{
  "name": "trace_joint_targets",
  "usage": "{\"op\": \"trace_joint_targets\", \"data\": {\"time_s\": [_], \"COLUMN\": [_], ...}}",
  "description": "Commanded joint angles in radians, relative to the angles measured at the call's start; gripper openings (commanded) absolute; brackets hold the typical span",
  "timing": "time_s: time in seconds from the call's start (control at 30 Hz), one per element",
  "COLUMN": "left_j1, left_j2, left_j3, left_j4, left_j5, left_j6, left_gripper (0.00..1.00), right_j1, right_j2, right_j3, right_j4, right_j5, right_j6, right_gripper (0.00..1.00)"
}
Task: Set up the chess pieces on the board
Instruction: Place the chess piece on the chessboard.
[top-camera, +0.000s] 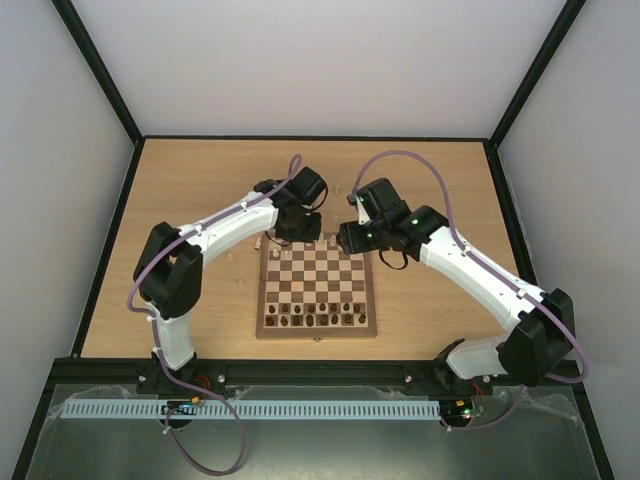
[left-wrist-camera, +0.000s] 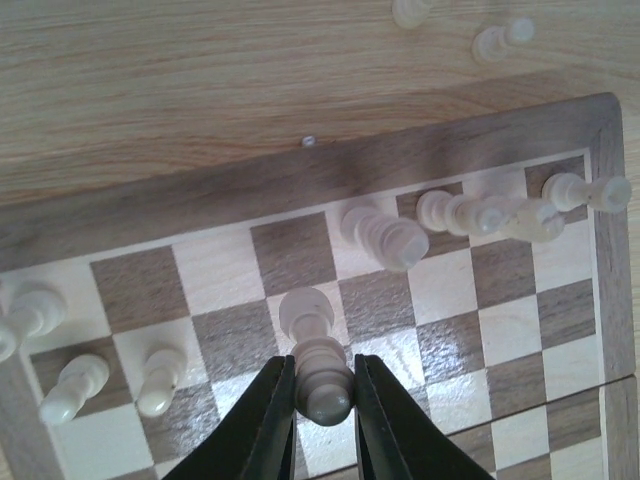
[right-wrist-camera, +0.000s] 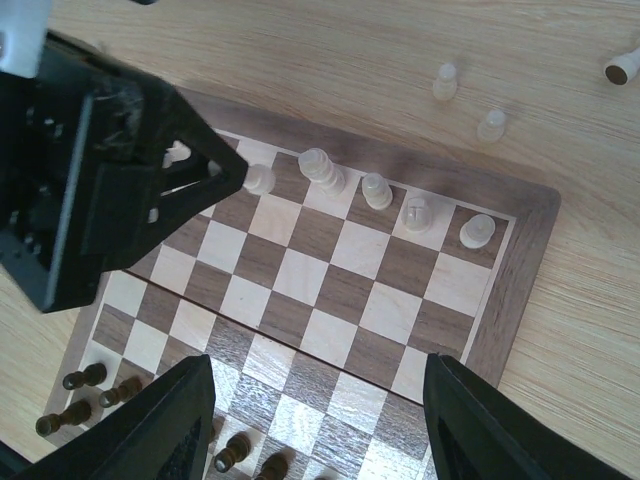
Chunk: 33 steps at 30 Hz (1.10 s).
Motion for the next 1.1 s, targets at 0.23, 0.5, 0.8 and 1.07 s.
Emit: {"op": "trace_joint_targets", "data": {"time_s": [0.23,0.5,0.8,1.07], "left_j1": [-0.005,-0.005,-0.005,-0.005], "left_j2": [0.099,0.129,0.131,0.128], "left_j3": [0.080,0.087,0.079,0.085], "left_j4": [0.006,0.007,-0.002,-0.012], "left_j5": [-0.022,-0.026,-0.036,-0.043], "left_j6": [0.020,0.024,0.026,0.025], "left_gripper": [0.18,0.20,0.21,0.30], "right_j1": [-0.008,-0.010,-0.010,-0.010], "right_j2": [-0.015,-0.014,-0.013,-0.012], "right_j3": [-0.019,-0.022,-0.027,-0.026], "right_j4": [-0.020,-0.017,-0.015,-0.014], "right_j5": [-0.001,-0.006,-0.009,-0.013], "right_j6": [-0.003,-0.003,-0.003,-0.003], "right_gripper": [0.58,0.58,0.58,0.58]}}
